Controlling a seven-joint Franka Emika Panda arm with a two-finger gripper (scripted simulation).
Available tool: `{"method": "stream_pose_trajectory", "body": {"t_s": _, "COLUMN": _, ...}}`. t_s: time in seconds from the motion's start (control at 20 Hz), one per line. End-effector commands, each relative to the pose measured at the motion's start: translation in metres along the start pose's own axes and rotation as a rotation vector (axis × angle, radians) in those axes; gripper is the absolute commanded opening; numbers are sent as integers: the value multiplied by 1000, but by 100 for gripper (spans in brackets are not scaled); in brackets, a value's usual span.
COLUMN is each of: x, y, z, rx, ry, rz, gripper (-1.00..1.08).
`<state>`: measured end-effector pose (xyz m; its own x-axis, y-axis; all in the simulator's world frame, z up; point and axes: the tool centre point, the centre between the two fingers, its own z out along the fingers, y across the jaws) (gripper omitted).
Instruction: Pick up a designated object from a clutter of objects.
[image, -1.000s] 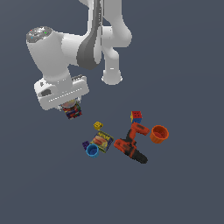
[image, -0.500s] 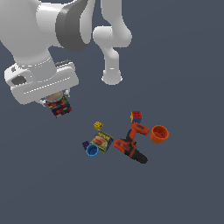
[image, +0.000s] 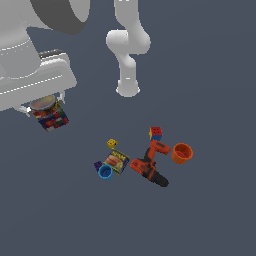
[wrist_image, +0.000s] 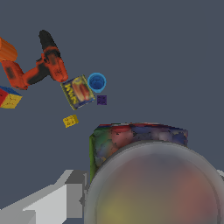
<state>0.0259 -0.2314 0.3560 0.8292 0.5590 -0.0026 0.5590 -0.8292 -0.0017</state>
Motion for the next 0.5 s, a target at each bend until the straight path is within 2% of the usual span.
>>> {"method": "stream_pose_trajectory", "body": {"t_s": 0.0, "x": 4, "y": 7, "z": -15, "rx": -2, "ry": 2, "rz": -1, "gripper": -100}}
{"method": "stream_pose_trajectory", "body": {"t_s": 0.45, "x": 14, "y": 23, "z": -42, "rx": -2, "ry": 3, "rz": -1, "gripper": -100}}
